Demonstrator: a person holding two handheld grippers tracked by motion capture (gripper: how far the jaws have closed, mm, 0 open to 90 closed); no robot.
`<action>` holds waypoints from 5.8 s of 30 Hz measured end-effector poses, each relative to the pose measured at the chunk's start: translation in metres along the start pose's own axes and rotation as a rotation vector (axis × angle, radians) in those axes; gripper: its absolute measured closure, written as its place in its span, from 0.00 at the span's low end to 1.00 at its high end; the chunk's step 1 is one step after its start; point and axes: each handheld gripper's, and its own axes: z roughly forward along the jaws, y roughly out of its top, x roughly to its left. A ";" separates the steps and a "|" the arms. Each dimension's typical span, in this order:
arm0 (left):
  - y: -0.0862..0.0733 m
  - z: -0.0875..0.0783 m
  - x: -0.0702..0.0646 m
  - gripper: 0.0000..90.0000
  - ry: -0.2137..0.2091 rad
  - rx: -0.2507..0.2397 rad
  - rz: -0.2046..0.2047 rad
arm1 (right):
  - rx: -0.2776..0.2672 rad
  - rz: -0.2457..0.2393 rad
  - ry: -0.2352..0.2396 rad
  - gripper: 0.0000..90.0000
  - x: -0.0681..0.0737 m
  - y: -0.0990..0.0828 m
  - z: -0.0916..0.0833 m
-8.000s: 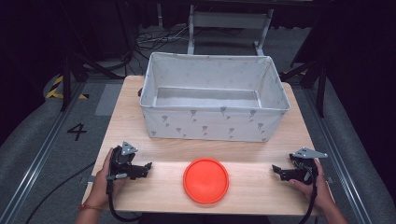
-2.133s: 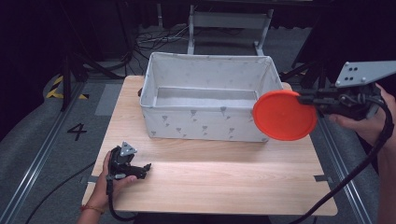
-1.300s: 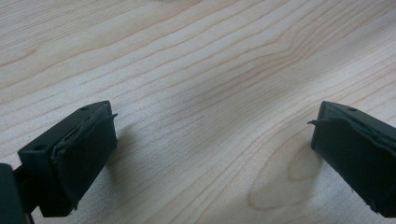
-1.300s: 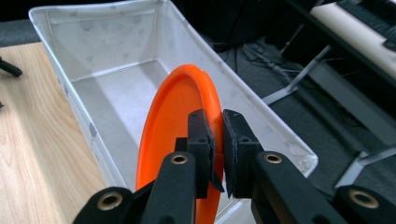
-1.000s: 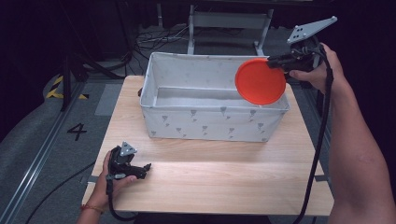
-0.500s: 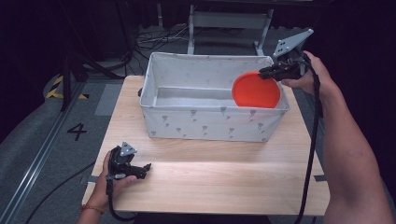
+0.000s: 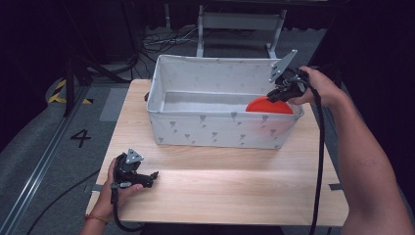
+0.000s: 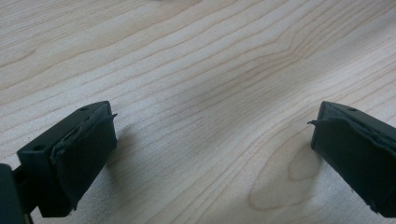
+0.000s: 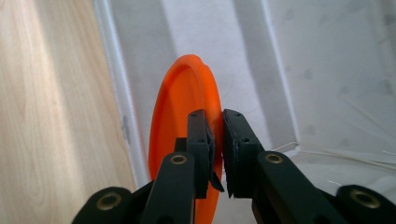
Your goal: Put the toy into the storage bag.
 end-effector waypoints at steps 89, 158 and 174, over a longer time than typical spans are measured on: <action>-0.001 -0.001 -0.001 0.01 0.010 0.000 -0.004 | -0.355 0.469 -0.404 0.23 0.063 -0.050 -0.028; -0.001 -0.001 -0.001 0.01 0.013 0.001 -0.009 | -0.233 0.545 -0.310 0.22 0.196 -0.211 0.089; 0.001 0.000 0.000 0.00 -0.004 0.010 -0.005 | -0.322 0.747 -0.226 0.20 0.220 -0.270 0.096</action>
